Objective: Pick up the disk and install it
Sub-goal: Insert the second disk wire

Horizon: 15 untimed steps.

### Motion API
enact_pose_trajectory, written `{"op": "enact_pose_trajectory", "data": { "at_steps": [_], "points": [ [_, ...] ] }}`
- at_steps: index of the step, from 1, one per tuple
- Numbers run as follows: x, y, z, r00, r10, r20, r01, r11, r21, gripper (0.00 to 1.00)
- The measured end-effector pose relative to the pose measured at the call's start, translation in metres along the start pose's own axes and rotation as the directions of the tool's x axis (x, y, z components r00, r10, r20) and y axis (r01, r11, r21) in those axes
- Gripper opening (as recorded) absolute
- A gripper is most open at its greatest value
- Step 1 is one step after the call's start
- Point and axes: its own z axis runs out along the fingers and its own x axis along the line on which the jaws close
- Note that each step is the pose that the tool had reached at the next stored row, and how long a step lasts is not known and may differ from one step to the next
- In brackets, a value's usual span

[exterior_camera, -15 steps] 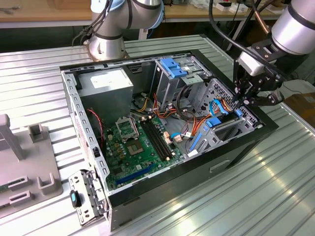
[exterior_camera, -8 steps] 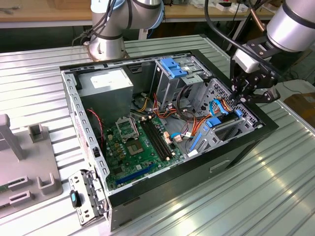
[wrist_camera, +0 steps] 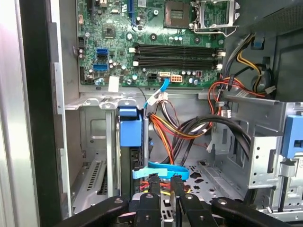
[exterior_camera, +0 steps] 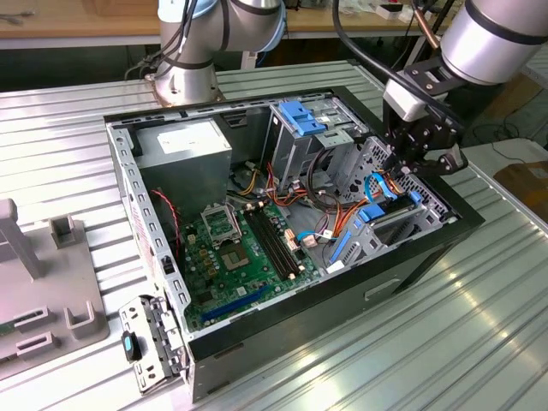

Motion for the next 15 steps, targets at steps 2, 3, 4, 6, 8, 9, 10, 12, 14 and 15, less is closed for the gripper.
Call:
{"op": "enact_pose_trajectory", "data": {
  "at_steps": [2, 3, 4, 6, 8, 9, 10, 12, 14, 15],
  "points": [
    [-0.0025, 0.0028, 0.0000, 1.0000, 0.000, -0.0001, 0.000, 1.0000, 0.0000, 0.24],
    [-0.0025, 0.0028, 0.0000, 1.0000, 0.000, 0.0000, 0.000, 1.0000, 0.0000, 0.24],
    [-0.0025, 0.0029, 0.0000, 1.0000, 0.000, 0.0000, 0.000, 1.0000, 0.0000, 0.24],
    [-0.0027, 0.0030, -0.0001, 1.0000, 0.000, 0.0000, 0.000, 1.0000, -0.0001, 0.24],
    [-0.0027, 0.0022, 0.0005, 1.0000, 0.007, -0.0010, -0.007, 0.9982, -0.0599, 0.24],
    [-0.0027, 0.0021, 0.0004, 1.0000, 0.009, -0.0022, -0.009, 0.9972, -0.0739, 0.24],
    [-0.0027, 0.0021, 0.0004, 1.0000, 0.009, -0.0022, -0.009, 0.9972, -0.0743, 0.24],
    [-0.0027, 0.0021, 0.0005, 1.0000, 0.009, -0.0020, -0.009, 0.9971, -0.0753, 0.24],
    [-0.0027, 0.0018, 0.0007, 0.9999, 0.010, -0.0020, -0.011, 0.9959, -0.0902, 0.24],
    [-0.0027, 0.0019, 0.0006, 0.9999, 0.011, -0.0021, -0.011, 0.9957, -0.0924, 0.24]
  ]
}}
